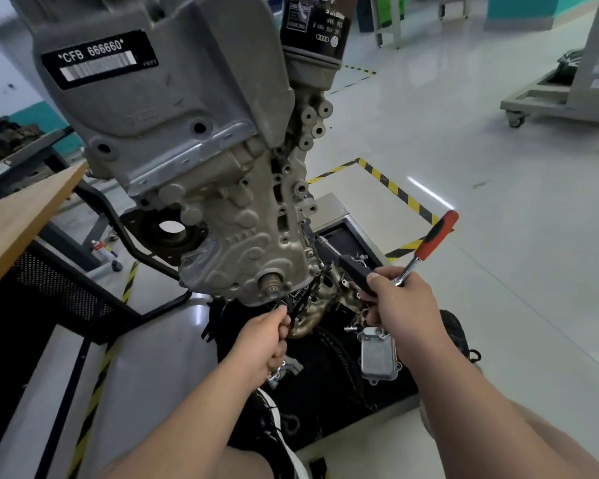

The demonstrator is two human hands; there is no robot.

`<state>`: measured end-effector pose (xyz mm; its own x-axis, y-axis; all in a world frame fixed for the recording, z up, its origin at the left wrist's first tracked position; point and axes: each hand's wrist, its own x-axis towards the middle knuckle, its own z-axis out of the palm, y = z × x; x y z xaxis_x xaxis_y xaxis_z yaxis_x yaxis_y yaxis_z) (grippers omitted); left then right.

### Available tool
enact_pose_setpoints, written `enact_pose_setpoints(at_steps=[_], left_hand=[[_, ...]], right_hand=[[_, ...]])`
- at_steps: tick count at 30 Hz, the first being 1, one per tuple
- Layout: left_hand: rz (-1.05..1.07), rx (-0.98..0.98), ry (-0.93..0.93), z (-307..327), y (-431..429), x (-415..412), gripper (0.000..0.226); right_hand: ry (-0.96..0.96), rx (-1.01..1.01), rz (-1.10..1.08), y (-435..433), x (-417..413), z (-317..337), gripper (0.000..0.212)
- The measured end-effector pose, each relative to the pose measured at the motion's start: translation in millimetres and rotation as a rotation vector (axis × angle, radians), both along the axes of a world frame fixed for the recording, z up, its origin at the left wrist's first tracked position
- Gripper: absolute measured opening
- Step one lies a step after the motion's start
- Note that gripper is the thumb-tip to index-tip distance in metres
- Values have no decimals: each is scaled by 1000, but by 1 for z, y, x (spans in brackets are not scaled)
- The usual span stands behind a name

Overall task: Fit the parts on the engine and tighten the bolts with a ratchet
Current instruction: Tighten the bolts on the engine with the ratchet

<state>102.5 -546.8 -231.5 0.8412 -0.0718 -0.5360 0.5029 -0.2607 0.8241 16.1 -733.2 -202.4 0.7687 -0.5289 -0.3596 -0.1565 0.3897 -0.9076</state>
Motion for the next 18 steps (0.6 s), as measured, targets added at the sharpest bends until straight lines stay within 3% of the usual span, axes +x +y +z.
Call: enact_pose_setpoints(at_steps=[7, 14, 18], left_hand=[[89, -199, -54, 16, -46, 22, 18], [-24, -143, -356, 50, -99, 47, 48], [44, -422, -276, 78, -123, 53, 19]], right_hand=[[1, 104, 21, 2, 7, -11, 2], [10, 217, 52, -1, 19, -22, 8], [11, 235, 36, -9, 17, -22, 15]])
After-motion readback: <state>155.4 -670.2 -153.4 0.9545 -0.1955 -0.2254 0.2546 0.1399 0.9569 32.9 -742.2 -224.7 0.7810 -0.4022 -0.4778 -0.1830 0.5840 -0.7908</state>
